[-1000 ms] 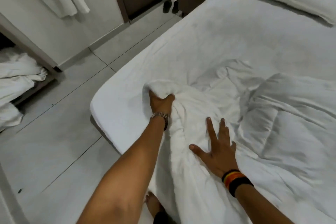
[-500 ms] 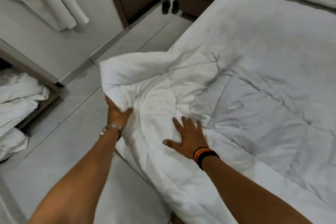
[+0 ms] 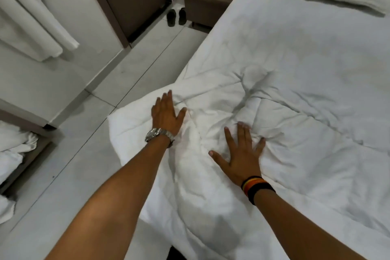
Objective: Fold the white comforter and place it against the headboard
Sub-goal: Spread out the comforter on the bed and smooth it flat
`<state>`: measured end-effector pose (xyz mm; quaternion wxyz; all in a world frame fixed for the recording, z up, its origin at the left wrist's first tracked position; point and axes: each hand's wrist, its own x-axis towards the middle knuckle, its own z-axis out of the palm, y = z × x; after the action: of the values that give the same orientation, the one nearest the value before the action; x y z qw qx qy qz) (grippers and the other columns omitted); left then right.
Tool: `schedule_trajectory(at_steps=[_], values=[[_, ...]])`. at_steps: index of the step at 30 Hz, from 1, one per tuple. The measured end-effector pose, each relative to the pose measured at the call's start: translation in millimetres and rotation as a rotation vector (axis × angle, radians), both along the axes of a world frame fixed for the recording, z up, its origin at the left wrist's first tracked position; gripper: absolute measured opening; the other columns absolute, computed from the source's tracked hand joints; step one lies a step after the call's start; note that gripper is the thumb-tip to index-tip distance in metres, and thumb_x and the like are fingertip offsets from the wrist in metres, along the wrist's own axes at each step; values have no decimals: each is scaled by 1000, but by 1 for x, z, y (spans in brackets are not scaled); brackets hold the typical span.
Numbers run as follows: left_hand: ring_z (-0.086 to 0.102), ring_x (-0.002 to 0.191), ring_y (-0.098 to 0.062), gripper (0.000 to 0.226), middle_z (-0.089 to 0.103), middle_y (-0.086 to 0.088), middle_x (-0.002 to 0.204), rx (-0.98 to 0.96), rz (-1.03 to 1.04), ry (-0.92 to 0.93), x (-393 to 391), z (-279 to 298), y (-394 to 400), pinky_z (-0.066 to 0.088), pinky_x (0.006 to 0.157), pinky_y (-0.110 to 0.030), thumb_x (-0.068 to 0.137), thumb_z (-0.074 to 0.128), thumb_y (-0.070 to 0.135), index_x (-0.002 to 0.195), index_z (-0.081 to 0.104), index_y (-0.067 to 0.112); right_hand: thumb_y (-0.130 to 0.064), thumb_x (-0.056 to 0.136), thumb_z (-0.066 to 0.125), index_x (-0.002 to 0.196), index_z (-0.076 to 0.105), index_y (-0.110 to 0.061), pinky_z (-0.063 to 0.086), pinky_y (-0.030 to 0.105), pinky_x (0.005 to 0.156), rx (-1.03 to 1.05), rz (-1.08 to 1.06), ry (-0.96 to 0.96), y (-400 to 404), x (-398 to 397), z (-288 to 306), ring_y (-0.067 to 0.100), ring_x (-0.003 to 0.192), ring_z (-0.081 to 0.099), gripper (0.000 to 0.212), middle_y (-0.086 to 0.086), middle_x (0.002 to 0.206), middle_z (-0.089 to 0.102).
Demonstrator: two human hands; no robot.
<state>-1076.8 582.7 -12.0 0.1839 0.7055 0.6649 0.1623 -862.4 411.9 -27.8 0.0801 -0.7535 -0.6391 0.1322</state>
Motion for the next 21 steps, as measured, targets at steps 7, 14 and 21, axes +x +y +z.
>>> schedule_trajectory(at_steps=[7, 14, 21], values=[[16, 161, -34, 116, 22, -11, 174, -127, -372, 130, 57, -32, 150, 4, 130, -50, 86, 52, 82, 168, 3, 17, -92, 88, 19, 168, 17, -32, -3, 84, 113, -30, -311, -49, 58, -55, -41, 38, 161, -13, 100, 19, 175, -5], [59, 133, -36, 147, 57, -10, 151, -370, -496, 28, 75, -55, 165, 51, 103, -40, 55, 68, 94, 167, 4, 25, -85, 94, 21, 168, 19, -18, 0, 80, 116, -31, -422, -162, 88, -70, -42, 41, 161, -7, 100, 26, 173, -2], [71, 109, -42, 78, 75, -18, 120, -85, -489, -130, 35, -6, 199, 59, 88, -42, 85, 74, 48, 155, 41, 32, -91, 88, 11, 168, -8, -32, -15, 73, 118, -122, -527, -35, 127, -93, -22, 44, 154, -30, 101, 10, 173, -23]])
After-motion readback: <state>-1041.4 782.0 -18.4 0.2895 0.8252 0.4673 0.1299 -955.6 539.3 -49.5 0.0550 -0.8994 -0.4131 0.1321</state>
